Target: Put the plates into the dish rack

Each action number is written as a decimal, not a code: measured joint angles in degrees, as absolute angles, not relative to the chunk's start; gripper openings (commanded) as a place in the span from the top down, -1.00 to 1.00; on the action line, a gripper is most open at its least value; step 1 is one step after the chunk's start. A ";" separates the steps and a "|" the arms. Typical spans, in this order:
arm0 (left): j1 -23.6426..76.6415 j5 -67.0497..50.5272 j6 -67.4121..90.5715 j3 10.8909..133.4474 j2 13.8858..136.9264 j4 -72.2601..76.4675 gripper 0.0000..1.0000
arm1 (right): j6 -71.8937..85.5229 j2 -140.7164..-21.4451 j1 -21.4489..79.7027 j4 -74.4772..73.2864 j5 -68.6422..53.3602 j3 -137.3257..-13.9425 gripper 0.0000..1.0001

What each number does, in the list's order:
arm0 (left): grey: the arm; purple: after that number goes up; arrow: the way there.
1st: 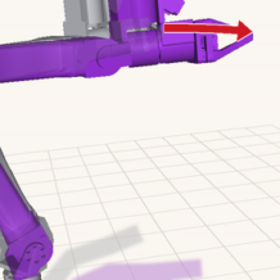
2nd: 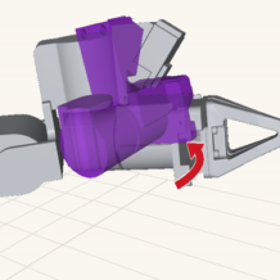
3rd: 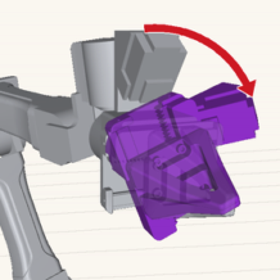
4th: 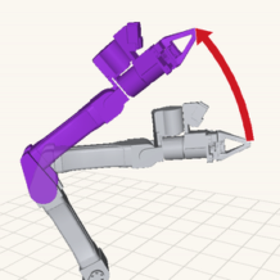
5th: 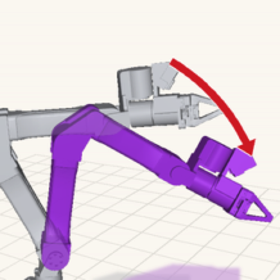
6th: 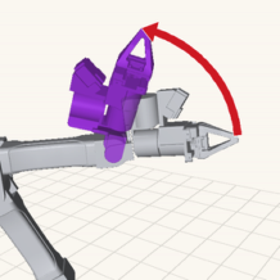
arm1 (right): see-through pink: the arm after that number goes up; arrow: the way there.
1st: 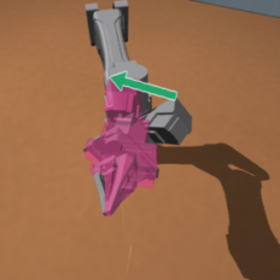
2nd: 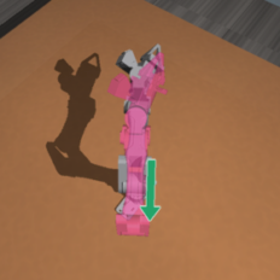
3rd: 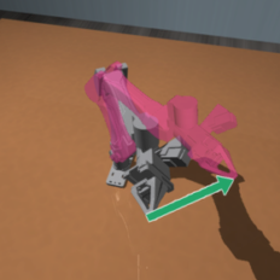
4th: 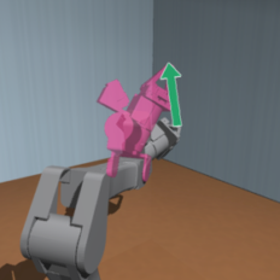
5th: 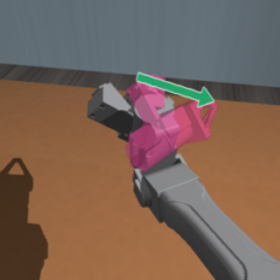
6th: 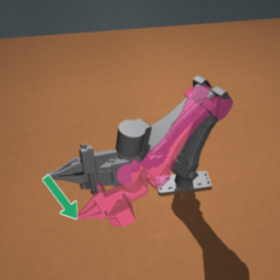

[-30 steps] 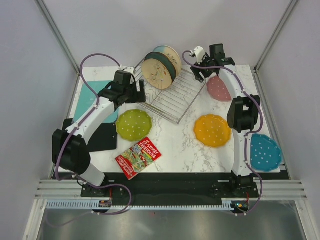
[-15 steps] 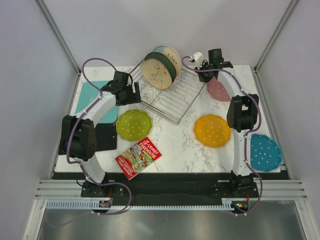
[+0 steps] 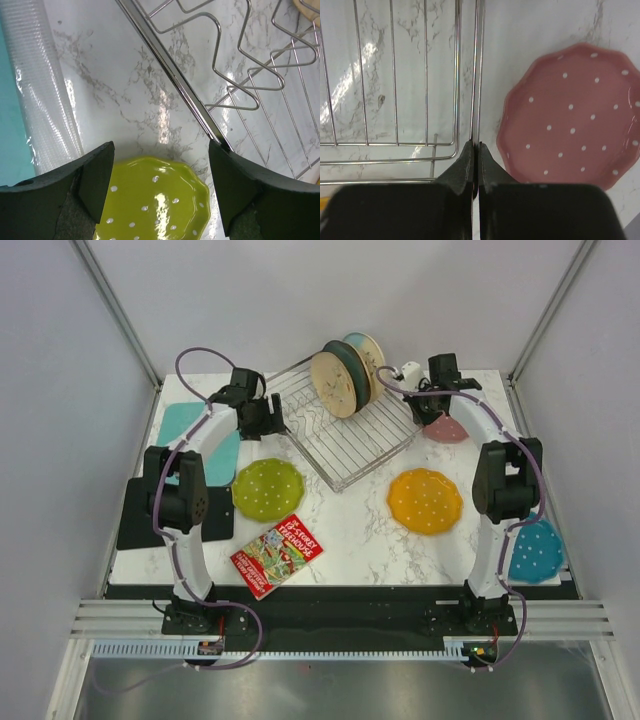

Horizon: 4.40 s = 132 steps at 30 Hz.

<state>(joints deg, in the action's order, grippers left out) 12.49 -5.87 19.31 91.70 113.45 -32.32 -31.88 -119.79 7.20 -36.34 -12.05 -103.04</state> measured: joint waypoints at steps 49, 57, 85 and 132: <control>18.17 -1.54 11.49 115.33 131.66 -21.32 -0.68 | -18.22 -110.54 10.90 -49.71 -5.82 -94.61 0.44; 19.05 0.12 12.47 112.99 130.28 -20.88 -0.80 | -19.33 -110.54 10.04 -50.22 -7.20 -95.20 -0.40; 12.78 -6.04 10.15 79.07 98.48 -22.59 -0.84 | 8.40 -129.91 -15.49 -35.00 -13.43 -111.28 -0.22; 15.62 -6.92 0.69 80.07 98.30 -24.36 -0.83 | 7.22 -124.46 -24.77 -34.30 -18.55 -99.29 1.00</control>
<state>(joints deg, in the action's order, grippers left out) 15.62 -6.92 0.69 80.07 98.30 -24.36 7.22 -124.46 -24.77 -34.30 -18.55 -99.29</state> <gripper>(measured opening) 0.921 0.021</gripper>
